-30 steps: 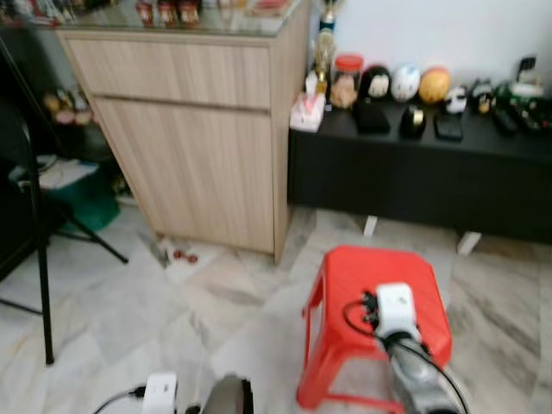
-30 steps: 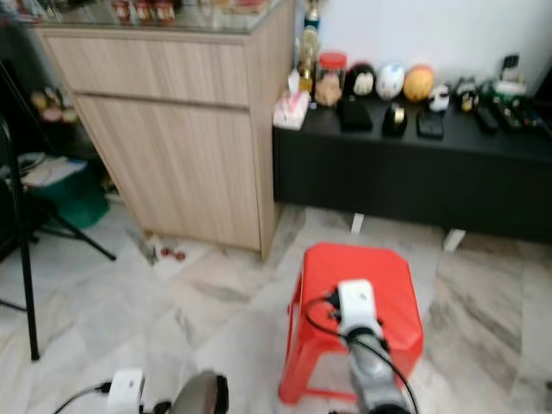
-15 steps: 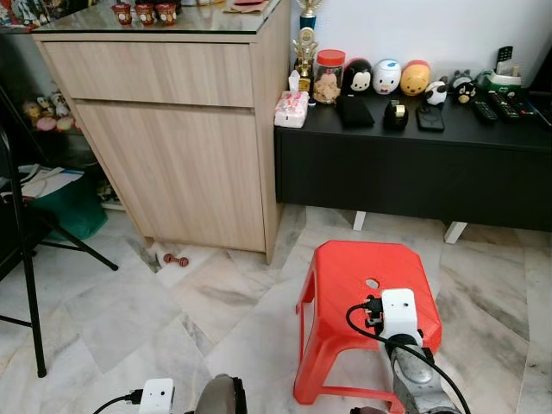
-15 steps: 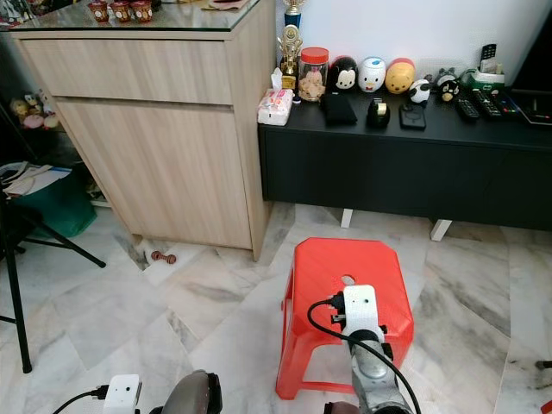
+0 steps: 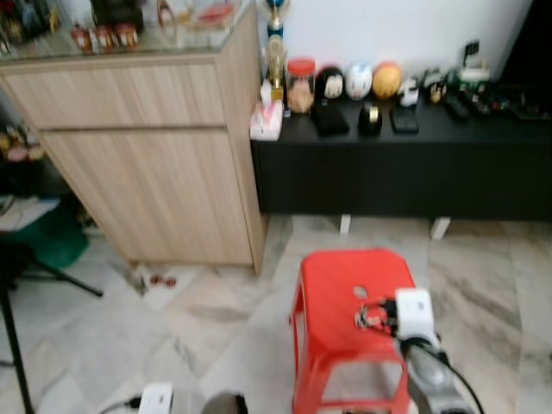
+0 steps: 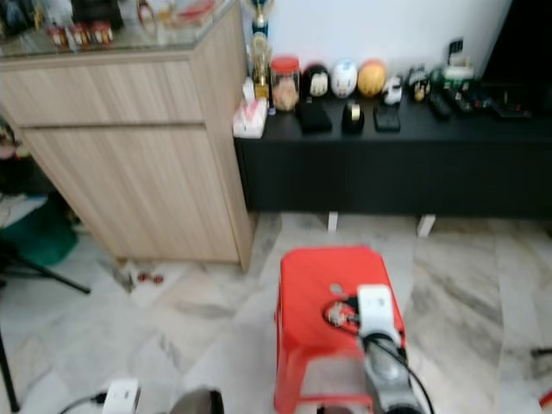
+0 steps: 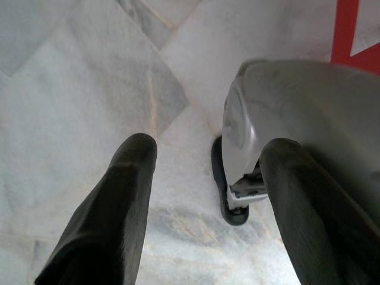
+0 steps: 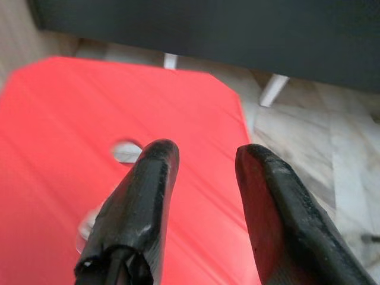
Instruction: Hang keys on a hook
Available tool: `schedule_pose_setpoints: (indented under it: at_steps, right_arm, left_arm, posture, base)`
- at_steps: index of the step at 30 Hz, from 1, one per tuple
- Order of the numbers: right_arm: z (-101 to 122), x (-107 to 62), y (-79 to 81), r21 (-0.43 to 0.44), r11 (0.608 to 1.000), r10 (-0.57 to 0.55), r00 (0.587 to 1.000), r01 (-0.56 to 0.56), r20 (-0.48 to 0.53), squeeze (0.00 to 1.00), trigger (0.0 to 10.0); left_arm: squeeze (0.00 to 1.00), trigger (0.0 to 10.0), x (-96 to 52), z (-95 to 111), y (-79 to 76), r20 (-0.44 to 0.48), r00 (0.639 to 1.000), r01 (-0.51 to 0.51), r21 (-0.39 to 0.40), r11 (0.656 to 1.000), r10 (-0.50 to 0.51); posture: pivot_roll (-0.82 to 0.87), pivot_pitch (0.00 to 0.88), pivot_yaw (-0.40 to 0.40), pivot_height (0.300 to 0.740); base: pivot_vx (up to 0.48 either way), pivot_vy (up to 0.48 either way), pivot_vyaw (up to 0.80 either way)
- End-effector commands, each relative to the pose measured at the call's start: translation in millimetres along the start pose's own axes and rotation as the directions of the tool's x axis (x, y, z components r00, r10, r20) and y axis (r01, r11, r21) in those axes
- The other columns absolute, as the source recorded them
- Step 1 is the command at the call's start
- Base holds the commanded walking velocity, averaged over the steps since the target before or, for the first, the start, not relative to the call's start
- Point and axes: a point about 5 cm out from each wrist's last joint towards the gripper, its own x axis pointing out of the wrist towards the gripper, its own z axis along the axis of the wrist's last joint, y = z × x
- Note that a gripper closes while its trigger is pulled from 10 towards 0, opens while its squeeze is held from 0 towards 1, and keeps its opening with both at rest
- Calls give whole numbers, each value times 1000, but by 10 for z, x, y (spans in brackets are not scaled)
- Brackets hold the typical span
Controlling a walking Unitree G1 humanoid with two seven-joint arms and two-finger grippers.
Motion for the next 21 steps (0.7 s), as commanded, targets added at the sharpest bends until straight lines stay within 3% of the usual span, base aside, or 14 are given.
schedule_pose_setpoints:
  at_steps: [1,14,21]
  right_arm:
    - [31,5,58,3,1000,20,1000,-20,13,0,10000]
    - [20,5,144,-41,995,93,996,-93,-5,0,10000]
    - [-4,-2,162,-64,992,109,994,-109,-17,0,10000]
  left_arm:
    - [0,10000,-10,-37,29,-17,1000,-12,-4,1000,12]
    - [0,10000,-8,-36,21,-19,1000,-9,-4,1000,9]
    - [0,10000,-13,-52,28,-21,1000,-11,-8,1000,11]
  posture:
    - [-12,18,19,626]
    - [-12,12,16,626]
    - [-11,18,14,626]
  base:
    - [285,0,0]
    - [22,0,0]
    - [259,0,0]
